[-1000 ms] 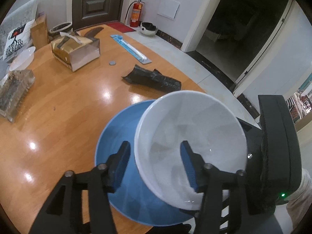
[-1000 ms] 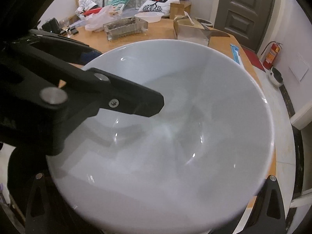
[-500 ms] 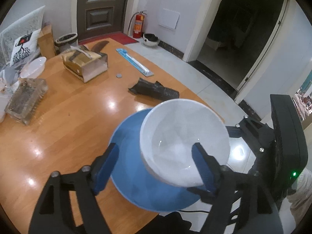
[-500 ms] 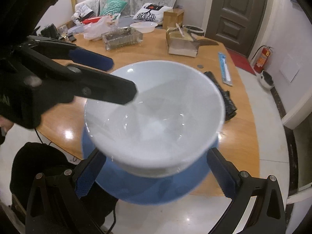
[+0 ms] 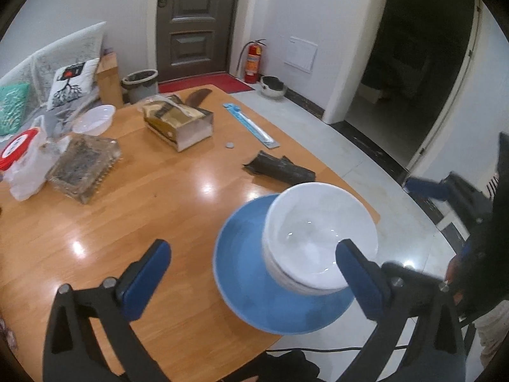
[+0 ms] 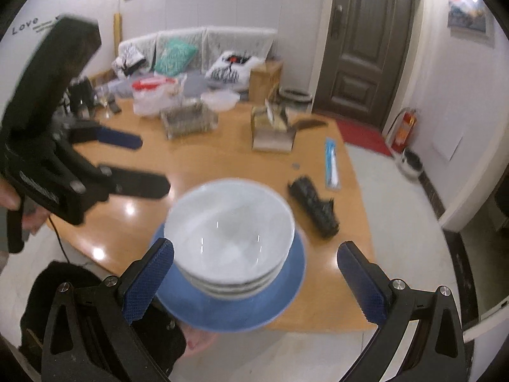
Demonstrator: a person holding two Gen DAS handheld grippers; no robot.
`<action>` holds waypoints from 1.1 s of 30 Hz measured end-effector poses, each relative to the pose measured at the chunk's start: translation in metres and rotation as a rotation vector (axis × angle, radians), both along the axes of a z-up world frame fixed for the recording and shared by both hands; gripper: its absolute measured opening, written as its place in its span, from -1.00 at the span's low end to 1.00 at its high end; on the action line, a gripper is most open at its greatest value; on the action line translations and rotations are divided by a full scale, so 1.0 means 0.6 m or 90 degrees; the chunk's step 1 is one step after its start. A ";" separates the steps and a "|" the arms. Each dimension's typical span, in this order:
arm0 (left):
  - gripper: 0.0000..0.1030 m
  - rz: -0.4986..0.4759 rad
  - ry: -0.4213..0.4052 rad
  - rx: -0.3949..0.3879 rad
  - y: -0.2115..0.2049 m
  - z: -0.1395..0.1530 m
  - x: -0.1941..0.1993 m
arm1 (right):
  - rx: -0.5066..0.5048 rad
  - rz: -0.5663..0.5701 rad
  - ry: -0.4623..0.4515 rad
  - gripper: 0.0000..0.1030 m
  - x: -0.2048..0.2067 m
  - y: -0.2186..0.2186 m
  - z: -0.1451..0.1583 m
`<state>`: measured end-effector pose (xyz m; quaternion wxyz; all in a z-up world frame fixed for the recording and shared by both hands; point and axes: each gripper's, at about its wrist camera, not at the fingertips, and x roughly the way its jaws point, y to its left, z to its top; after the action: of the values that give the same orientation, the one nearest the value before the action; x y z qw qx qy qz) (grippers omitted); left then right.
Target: Organize plates and bowls
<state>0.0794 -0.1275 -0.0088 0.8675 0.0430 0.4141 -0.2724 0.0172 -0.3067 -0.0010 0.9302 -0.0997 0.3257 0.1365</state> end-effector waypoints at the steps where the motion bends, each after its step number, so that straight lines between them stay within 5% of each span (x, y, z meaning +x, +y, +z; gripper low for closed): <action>1: 0.99 0.008 -0.002 0.001 0.005 0.001 -0.001 | 0.001 0.001 -0.010 0.98 0.001 0.002 0.006; 20: 0.99 0.204 -0.112 -0.004 0.137 0.030 -0.034 | 0.088 0.022 -0.112 0.98 0.039 0.060 0.057; 33: 0.99 0.357 -0.260 0.023 0.219 0.074 -0.086 | 0.113 0.061 -0.157 0.98 0.043 0.104 0.084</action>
<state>0.0279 0.0038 0.0353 0.9726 -0.0037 0.2327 -0.0019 0.0430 -0.2443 0.0493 0.9609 -0.0484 0.1902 0.1955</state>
